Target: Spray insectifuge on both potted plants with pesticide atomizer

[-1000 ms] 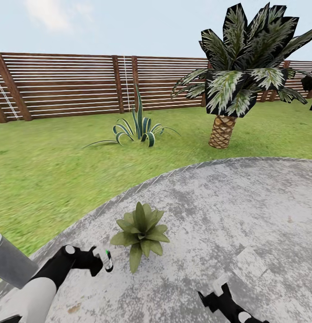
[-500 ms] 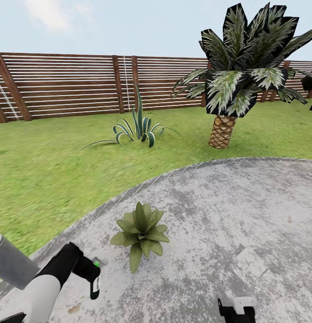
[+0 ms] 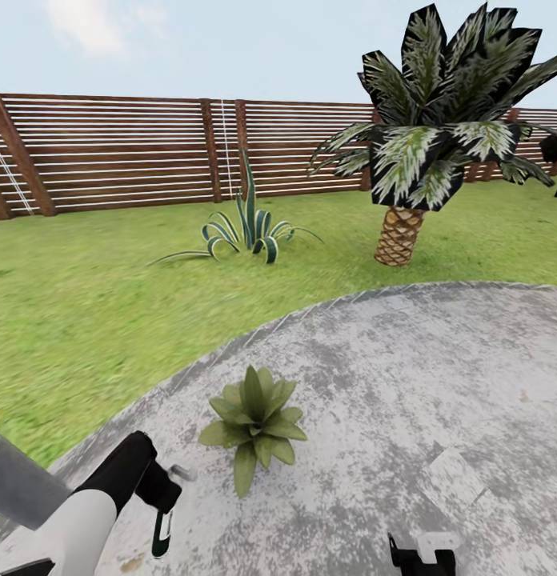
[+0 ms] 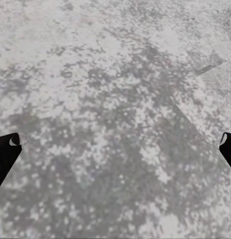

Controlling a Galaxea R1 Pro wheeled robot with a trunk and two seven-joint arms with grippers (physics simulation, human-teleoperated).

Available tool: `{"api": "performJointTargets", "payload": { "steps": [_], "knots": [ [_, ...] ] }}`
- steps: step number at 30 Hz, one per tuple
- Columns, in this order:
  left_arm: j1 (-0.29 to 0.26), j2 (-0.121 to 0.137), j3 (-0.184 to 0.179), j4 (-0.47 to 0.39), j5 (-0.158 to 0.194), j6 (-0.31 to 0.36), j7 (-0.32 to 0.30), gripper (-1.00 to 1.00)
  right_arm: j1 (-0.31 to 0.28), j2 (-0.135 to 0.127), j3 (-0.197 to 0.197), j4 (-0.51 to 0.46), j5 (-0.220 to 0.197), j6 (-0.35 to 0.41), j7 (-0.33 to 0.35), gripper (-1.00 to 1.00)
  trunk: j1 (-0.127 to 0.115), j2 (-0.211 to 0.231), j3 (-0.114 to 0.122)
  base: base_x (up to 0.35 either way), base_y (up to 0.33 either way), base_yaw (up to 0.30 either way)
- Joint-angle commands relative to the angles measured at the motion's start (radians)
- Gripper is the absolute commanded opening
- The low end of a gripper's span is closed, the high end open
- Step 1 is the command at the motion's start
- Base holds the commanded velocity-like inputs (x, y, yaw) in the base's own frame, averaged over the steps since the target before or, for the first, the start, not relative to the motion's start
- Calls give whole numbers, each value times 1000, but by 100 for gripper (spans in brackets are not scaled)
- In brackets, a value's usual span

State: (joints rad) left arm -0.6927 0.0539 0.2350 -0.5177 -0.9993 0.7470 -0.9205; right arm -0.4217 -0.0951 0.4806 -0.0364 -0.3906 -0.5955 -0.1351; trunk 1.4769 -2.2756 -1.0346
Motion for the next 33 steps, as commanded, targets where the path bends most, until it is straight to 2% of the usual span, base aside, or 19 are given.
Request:
{"api": "performJointTargets", "payload": {
  "steps": [1,6,11,14,17,21,26,30,33],
  "knots": [
    [0,-2,-2,0,-7,5,-7,-100,0,0,9,0,-4,-1,-6,100,0,0,-1,294,150,0],
    [-1,-6,-5,-1,-7,6,-8,-100,0,3,9,0,-4,-1,-6,100,0,0,-1,295,38,0],
    [-3,-5,-10,-2,-7,6,-9,-100,0,4,9,0,-4,-1,-6,100,0,0,-1,53,1,-16],
    [-3,9,-52,-1,-6,7,-9,-100,0,4,9,0,-4,-1,-6,100,0,0,-1,3,0,-182],
    [4,20,-62,-1,-7,7,-8,-100,0,4,9,0,-4,-1,-6,100,0,0,-1,1,0,-111],
    [11,47,-64,0,-6,8,-8,-100,0,3,9,1,-1,-1,-6,100,0,0,-1,0,0,-11],
    [12,50,-54,10,-5,9,-8,-100,0,3,9,1,-1,-1,-5,100,0,0,-1,0,0,0],
    [-1,50,-58,0,-5,35,-8,-100,0,3,9,1,-1,-1,-4,100,0,0,-1,0,0,0],
    [-21,50,-61,-4,-7,113,-8,-100,0,3,9,1,-1,-1,-4,100,0,0,-1,0,0,0]
  ]
}}
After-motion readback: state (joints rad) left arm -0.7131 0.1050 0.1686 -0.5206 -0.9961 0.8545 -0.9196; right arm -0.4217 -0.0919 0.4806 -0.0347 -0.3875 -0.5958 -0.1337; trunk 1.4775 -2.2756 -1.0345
